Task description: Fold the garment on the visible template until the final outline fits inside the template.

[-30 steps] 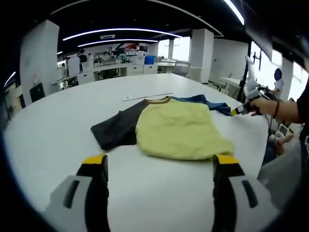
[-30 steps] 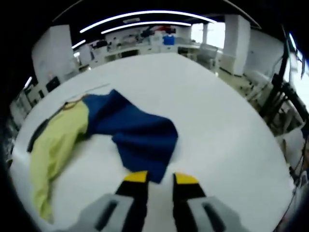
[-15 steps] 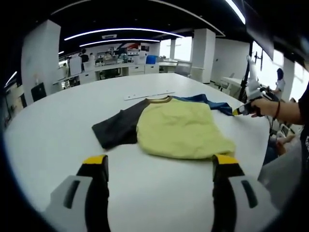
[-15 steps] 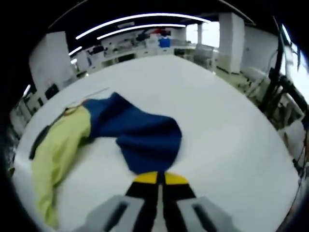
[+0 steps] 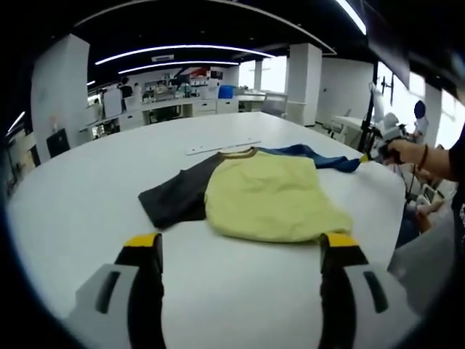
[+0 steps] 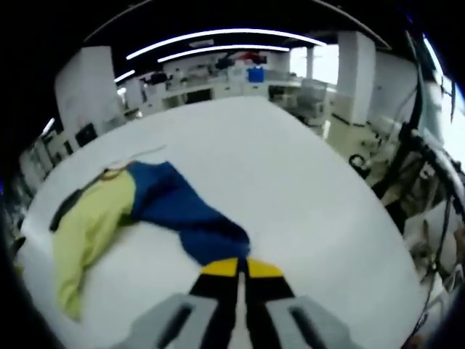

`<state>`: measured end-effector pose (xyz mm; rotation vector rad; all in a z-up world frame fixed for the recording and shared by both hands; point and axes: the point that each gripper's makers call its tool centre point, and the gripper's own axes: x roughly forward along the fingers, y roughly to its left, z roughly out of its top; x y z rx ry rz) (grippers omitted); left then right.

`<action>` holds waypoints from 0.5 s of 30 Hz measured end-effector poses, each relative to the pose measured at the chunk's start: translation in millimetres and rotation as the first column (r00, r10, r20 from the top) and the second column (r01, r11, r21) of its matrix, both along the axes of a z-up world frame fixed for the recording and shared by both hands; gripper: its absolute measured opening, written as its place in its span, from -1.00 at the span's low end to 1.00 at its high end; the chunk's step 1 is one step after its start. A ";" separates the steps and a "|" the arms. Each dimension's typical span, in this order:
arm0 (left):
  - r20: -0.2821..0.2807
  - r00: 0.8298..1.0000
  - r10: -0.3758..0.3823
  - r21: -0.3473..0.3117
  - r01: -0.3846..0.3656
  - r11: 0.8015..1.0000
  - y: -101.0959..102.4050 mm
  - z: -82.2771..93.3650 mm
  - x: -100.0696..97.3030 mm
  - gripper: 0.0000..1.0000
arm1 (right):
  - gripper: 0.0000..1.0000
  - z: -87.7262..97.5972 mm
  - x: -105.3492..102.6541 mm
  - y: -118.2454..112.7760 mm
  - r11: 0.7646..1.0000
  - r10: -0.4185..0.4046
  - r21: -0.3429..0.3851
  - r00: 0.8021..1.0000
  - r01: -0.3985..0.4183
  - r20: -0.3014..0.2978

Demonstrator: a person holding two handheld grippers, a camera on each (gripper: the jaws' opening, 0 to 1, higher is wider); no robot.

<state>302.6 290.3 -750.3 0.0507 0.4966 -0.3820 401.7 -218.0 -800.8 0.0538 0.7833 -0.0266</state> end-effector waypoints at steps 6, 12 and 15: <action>0.004 1.000 -0.006 0.001 0.006 1.000 -4.9 3.4 -1.7 0.75 | -1.00 6.6 0.1 -23.7 0.999 0.009 -0.046 1.000 -0.009 -0.017; 0.002 1.000 -0.005 0.006 0.005 1.000 -3.6 3.9 -2.3 0.75 | -1.00 11.4 3.7 -53.9 0.995 0.000 -0.098 0.999 -0.004 -0.038; 0.002 1.000 -0.004 0.003 0.004 1.000 -5.8 4.9 -2.7 0.75 | -1.00 12.3 6.5 -64.1 0.992 -0.004 -0.126 0.998 -0.002 -0.055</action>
